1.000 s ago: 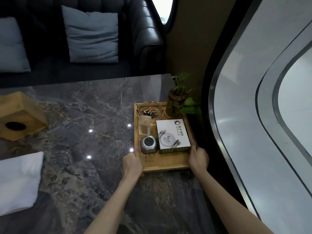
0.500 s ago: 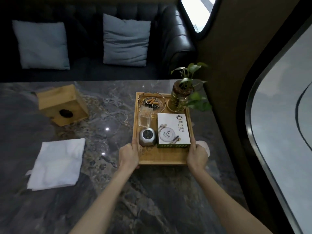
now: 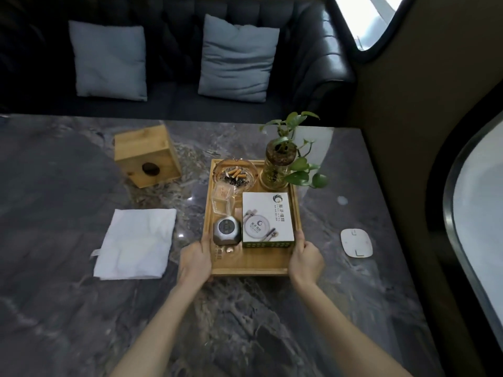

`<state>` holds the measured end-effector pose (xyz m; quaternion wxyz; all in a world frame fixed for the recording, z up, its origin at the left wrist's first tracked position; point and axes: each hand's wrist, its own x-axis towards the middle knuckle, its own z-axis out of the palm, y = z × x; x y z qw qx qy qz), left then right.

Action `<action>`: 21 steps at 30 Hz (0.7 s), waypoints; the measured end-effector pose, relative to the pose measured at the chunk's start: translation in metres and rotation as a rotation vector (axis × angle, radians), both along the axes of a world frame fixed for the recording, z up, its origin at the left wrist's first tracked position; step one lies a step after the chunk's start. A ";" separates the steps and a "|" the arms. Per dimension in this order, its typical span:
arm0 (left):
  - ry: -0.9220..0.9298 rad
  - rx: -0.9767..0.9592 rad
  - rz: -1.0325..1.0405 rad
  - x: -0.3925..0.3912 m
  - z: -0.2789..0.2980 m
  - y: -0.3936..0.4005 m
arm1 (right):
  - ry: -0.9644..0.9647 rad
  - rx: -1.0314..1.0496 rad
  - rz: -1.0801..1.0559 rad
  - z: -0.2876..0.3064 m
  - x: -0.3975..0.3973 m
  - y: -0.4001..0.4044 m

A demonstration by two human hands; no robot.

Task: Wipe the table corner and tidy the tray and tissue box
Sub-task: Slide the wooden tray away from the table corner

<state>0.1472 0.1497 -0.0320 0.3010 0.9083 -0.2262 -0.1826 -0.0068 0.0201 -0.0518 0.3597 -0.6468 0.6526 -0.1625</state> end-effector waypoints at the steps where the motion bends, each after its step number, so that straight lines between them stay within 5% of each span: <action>1: 0.011 0.005 -0.004 -0.001 -0.001 0.000 | 0.019 -0.001 -0.008 -0.001 0.000 0.001; 21: 0.191 0.038 0.021 0.023 -0.019 0.038 | 0.093 0.068 -0.051 -0.016 0.022 0.044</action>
